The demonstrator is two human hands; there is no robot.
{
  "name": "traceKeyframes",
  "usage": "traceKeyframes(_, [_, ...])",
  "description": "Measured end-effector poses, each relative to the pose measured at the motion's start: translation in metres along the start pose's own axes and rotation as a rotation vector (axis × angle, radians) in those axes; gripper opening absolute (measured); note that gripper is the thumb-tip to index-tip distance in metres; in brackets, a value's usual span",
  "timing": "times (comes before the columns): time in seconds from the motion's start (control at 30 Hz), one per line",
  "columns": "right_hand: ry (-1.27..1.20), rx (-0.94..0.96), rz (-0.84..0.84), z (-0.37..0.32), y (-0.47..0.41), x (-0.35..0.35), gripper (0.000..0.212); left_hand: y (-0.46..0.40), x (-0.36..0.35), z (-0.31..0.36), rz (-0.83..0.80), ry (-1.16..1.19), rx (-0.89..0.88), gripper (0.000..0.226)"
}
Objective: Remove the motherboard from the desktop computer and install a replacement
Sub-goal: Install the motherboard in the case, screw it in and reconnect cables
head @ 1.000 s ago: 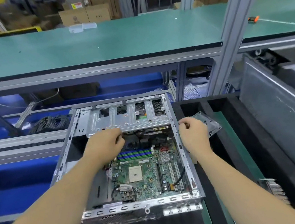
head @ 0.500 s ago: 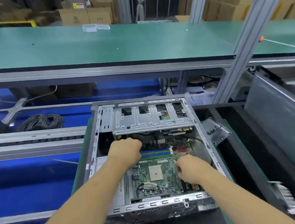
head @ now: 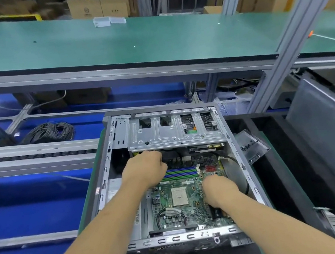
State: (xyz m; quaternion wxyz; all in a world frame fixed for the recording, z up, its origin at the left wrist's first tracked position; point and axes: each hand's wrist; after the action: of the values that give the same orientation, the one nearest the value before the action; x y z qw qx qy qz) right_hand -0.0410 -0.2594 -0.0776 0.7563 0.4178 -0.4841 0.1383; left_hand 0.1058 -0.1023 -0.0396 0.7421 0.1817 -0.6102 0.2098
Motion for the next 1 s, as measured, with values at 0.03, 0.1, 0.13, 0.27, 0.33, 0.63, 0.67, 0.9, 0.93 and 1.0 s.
traceKeyframes(0.03, [0.007, -0.011, 0.003, 0.000, -0.001, -0.001, 0.007, 0.000, 0.000, 0.000, -0.001, -0.005, -0.001, 0.020])
traceKeyframes(0.1, [0.003, -0.019, -0.063, 0.000, -0.002, -0.005, 0.013, 0.000, 0.001, 0.001, -0.003, -0.011, -0.003, 0.020])
traceKeyframes(0.13, [-0.001, -0.023, -0.104, -0.001, -0.002, -0.006, 0.021, 0.001, 0.001, 0.001, 0.000, -0.009, -0.002, 0.020])
traceKeyframes(0.27, [-0.039, -0.044, -0.192, -0.003, -0.007, -0.005, 0.023, 0.002, 0.002, 0.002, 0.014, 0.004, 0.010, 0.019])
traceKeyframes(0.33, [-0.085, -0.061, -0.217, -0.003, -0.008, -0.003, 0.018, 0.002, 0.001, 0.002, 0.021, 0.001, 0.015, 0.019])
traceKeyframes(0.63, [-0.413, -0.158, -0.098, -0.002, -0.008, -0.005, 0.025, 0.001, 0.002, 0.003, 0.019, 0.010, 0.031, 0.019])
traceKeyframes(0.67, [-0.454, -0.165, -0.058, -0.003, -0.009, -0.004, 0.030, 0.001, 0.002, 0.002, 0.020, 0.008, 0.029, 0.019])
traceKeyframes(0.9, [-0.494, -0.163, 0.097, -0.003, -0.013, 0.003, 0.041, 0.000, 0.003, 0.004, -0.042, -0.042, -0.025, 0.021])
traceKeyframes(0.93, [-0.478, -0.160, 0.089, -0.003, -0.013, 0.003, 0.039, 0.000, 0.004, 0.005, -0.063, -0.052, -0.035, 0.020])
traceKeyframes(1.0, [-0.402, -0.141, 0.054, -0.005, -0.014, 0.002, 0.032, 0.001, 0.006, 0.007, -0.099, -0.077, -0.058, 0.019])
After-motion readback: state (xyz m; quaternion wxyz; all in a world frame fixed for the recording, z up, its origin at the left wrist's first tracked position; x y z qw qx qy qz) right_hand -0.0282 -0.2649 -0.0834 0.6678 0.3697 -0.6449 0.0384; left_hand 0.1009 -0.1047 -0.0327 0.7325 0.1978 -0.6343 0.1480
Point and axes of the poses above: each hand's wrist, its own y-axis away from the middle knuckle, its own x-axis out of the back of the hand, z = x × y, and after that the axes turned 14 degrees about -x, right-handed
